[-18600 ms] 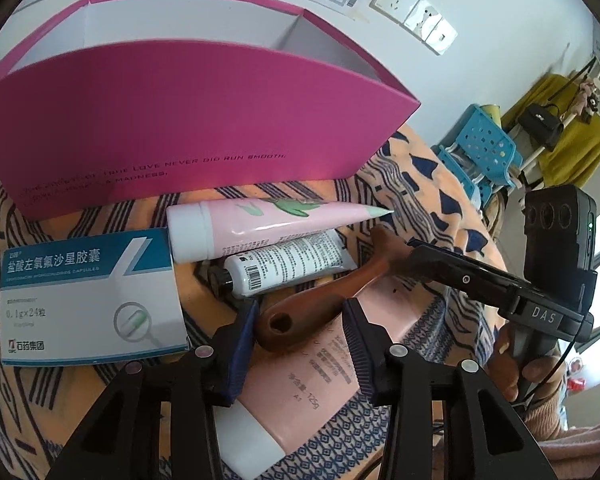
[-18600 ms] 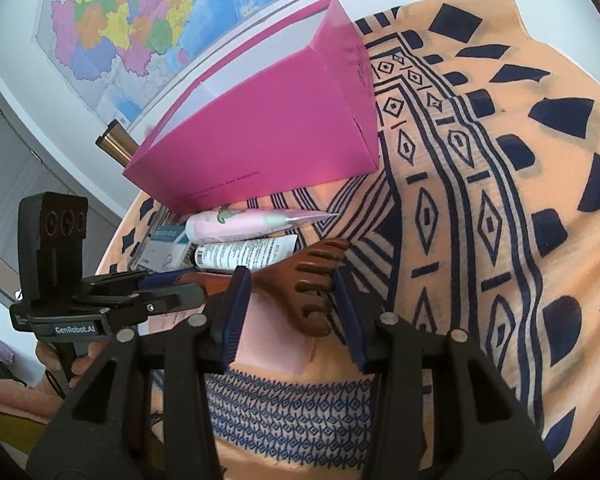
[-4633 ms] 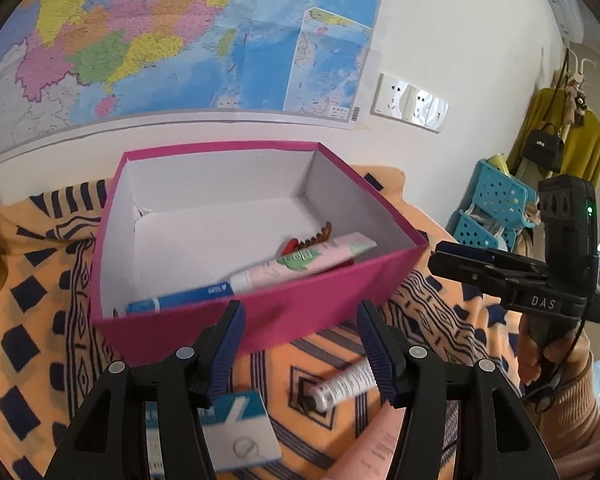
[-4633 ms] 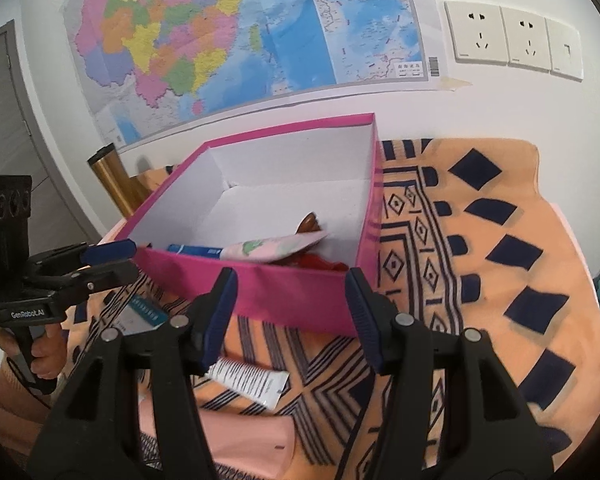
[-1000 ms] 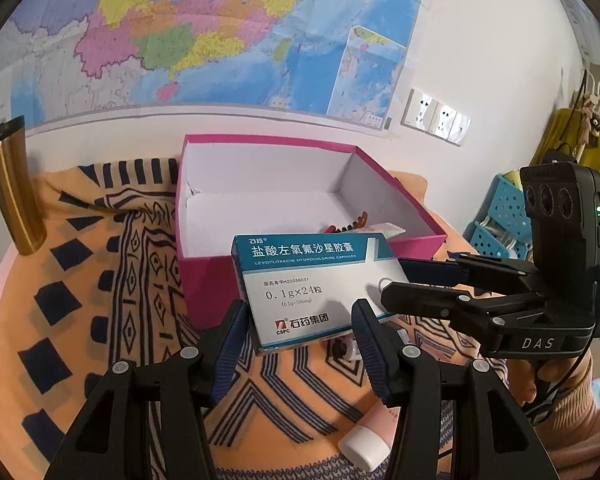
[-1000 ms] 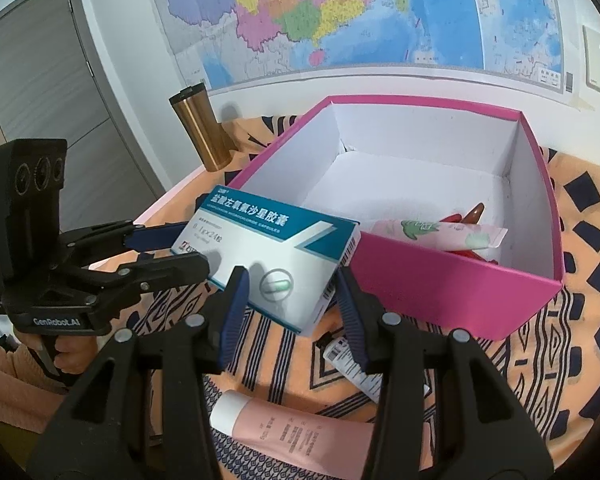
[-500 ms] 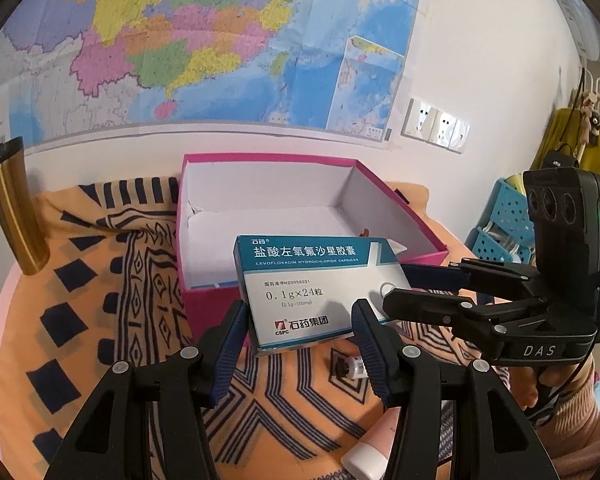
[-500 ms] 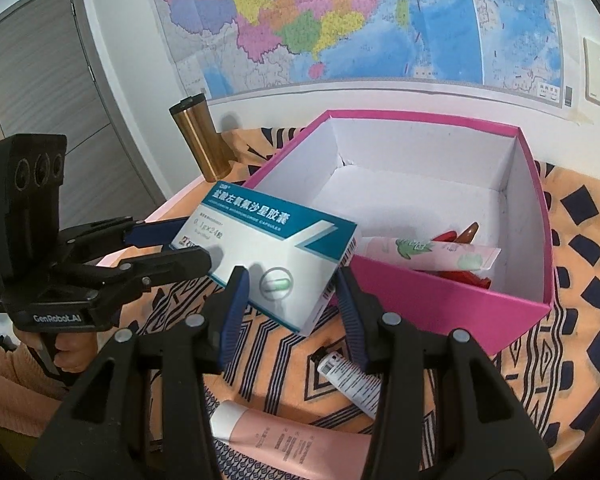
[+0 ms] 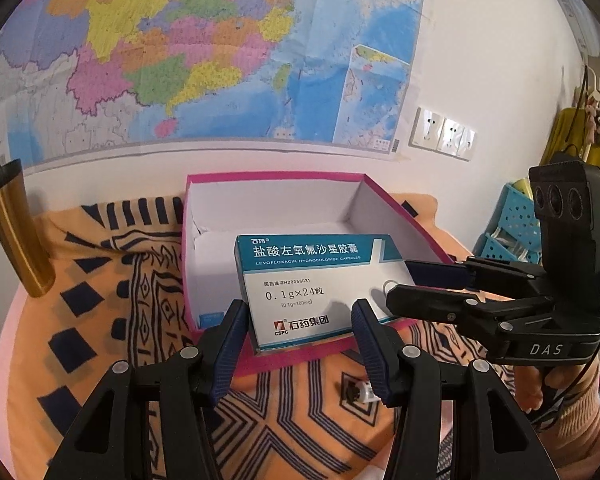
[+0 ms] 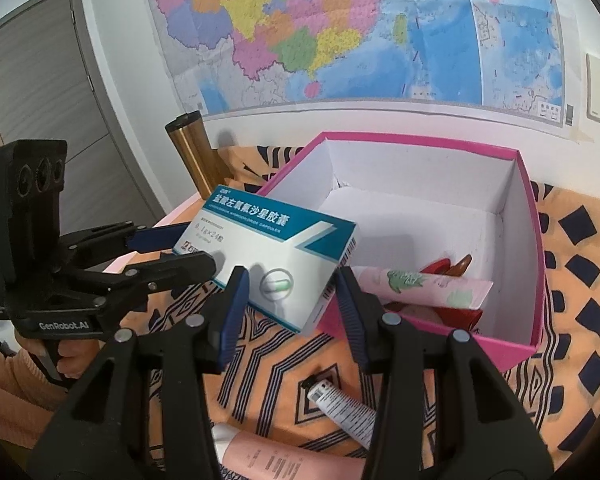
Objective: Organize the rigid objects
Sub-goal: 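Lower the medicine box into the magenta box and open the left gripper, then move the left gripper to the small white black-capped tube on the cloth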
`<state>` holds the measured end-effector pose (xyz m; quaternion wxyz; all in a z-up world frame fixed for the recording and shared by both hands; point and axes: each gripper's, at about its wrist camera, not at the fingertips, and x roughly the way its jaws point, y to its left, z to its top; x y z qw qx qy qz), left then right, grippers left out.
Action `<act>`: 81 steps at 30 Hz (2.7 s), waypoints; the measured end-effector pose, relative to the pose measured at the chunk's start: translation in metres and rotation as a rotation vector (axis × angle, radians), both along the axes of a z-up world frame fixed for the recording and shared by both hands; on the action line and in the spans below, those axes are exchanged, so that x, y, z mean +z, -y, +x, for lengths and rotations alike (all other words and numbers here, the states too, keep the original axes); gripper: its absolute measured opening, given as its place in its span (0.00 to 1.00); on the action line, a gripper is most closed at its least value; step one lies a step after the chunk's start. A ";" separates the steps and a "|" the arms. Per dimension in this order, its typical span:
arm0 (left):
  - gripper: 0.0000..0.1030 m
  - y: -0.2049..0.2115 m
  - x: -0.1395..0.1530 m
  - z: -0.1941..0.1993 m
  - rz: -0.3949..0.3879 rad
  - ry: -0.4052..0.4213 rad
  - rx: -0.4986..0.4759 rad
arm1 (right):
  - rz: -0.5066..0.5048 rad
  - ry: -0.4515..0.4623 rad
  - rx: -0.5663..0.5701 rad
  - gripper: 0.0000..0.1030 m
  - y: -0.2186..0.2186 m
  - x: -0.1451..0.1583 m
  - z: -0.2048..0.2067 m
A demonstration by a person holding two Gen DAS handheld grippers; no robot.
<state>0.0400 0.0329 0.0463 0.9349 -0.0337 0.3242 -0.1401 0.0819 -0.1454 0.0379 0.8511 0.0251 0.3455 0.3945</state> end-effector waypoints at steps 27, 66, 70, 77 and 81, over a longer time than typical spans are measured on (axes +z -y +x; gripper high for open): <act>0.52 -0.008 -0.012 0.039 0.035 -0.038 0.039 | -0.013 -0.050 -0.011 0.47 -0.019 -0.014 0.041; 0.52 -0.015 -0.023 0.051 0.068 -0.069 0.090 | -0.055 -0.169 0.015 0.46 -0.040 -0.042 0.067; 0.53 -0.015 -0.022 0.046 0.059 -0.057 0.089 | -0.041 -0.170 0.006 0.46 -0.034 -0.042 0.066; 0.56 -0.010 -0.011 0.021 0.027 0.007 0.059 | 0.005 -0.142 -0.016 0.46 -0.011 -0.032 0.049; 0.60 0.001 -0.007 0.003 0.009 0.031 -0.002 | 0.033 -0.104 -0.026 0.46 0.010 -0.019 0.032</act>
